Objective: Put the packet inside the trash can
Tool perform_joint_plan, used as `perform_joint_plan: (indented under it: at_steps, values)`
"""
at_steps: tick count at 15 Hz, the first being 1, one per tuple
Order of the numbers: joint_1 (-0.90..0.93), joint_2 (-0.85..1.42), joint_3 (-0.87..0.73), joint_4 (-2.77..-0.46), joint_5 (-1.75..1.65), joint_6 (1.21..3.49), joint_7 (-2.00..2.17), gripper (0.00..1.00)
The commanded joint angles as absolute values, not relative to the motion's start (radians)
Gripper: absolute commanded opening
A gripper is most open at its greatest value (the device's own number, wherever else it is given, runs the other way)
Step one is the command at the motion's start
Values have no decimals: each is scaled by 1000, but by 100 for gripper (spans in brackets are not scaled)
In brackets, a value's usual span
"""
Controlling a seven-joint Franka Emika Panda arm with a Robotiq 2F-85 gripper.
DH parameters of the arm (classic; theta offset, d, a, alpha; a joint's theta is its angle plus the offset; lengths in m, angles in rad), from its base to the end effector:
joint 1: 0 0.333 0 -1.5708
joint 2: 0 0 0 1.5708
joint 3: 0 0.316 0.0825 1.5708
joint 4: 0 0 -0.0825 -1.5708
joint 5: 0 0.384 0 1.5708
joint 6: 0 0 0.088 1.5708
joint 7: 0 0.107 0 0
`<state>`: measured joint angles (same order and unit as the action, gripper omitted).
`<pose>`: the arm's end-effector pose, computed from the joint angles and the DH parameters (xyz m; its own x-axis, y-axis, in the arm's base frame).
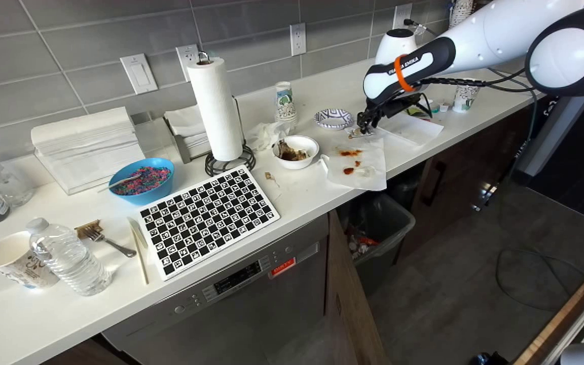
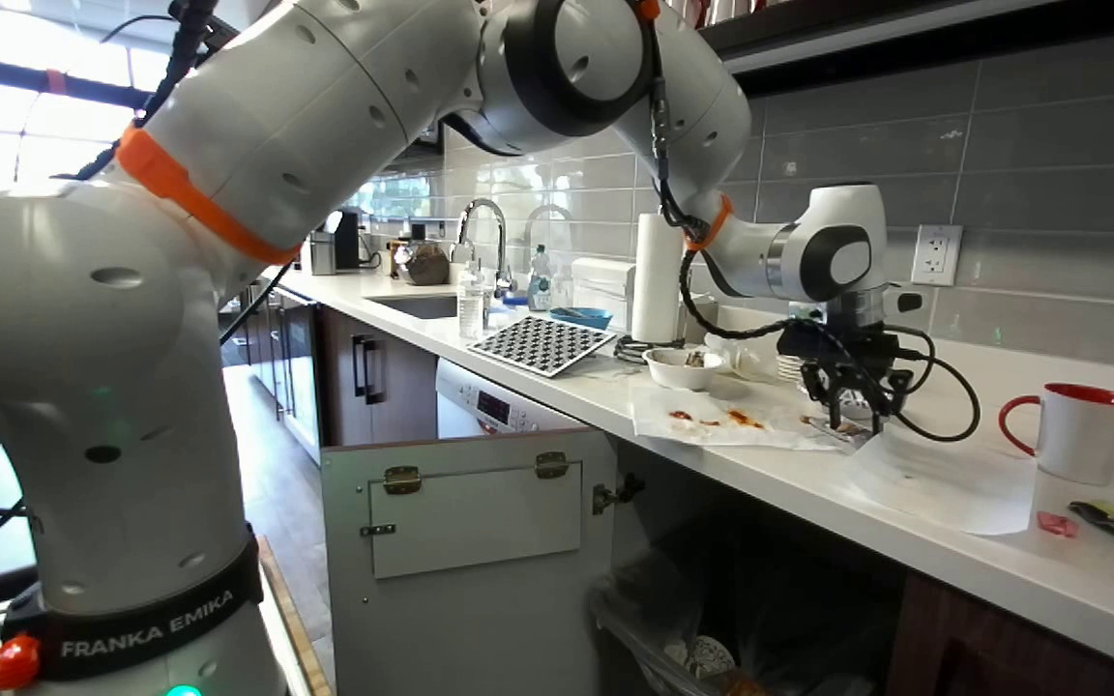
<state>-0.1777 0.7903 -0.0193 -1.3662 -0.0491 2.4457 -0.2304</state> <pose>0.7490 -0.1459 0.2758 0.9606 0.0874 0.2640 0.0578 -0.9913 0.1180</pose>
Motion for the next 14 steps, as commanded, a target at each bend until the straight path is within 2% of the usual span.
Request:
perform_joint_plan:
  at_steps: [1,6,7,9,10,12,14]
  values:
    - [-183,817,-21,-1346,-32,2459,-214,52]
    - [-185,830,-18,-1336,-27,2452,-210,51]
    - [-186,832,-17,-1333,-25,2450,-211,48]
    - [-187,836,-15,-1328,-22,2445,-214,23]
    - [-188,838,-15,-1326,-20,2442,-215,20]
    - [-191,841,-12,-1324,-14,2437,-218,4]
    - [-193,843,-10,-1322,-8,2434,-220,0]
